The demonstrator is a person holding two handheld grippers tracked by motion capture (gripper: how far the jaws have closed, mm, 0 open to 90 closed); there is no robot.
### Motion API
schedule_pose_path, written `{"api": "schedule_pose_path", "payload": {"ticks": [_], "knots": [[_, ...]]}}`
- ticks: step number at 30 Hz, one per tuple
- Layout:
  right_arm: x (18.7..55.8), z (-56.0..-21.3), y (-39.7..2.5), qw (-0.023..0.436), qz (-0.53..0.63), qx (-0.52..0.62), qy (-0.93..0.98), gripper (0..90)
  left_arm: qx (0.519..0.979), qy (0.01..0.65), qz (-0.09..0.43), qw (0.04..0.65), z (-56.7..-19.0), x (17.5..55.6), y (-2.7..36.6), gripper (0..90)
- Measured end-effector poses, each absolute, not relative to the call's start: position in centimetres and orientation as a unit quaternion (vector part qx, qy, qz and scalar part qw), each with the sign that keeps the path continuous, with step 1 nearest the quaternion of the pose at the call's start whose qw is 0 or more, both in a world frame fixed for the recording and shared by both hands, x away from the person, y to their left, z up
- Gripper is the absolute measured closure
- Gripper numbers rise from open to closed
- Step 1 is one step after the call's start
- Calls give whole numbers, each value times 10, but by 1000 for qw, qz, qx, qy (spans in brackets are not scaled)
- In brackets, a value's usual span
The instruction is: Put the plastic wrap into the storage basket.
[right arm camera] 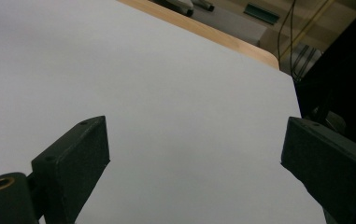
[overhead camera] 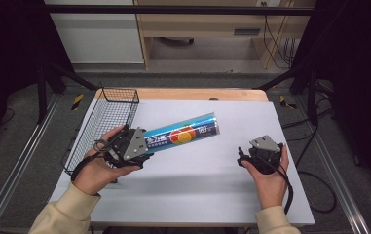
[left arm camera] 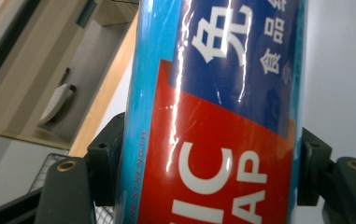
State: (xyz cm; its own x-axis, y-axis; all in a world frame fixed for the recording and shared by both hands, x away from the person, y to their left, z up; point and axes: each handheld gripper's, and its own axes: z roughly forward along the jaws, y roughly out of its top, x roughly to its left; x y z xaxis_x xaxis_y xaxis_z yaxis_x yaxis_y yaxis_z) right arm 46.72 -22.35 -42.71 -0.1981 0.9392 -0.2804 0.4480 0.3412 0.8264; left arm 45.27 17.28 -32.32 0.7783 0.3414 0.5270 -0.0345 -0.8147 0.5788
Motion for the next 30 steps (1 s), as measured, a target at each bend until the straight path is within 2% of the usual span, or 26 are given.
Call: {"api": "schedule_pose_path", "payload": {"ticks": [16,22,30], "knots": [[455,-437,-219,384,323,500,706,66,884,143,351,275,-290,465,198,302],[453,-436,-220,387,328,504,699,67,878,165,356,273,-285,465,202,303],[445,-435,-220,401,317,505,696,73,876,196,370,239,-278,457,202,302]]}}
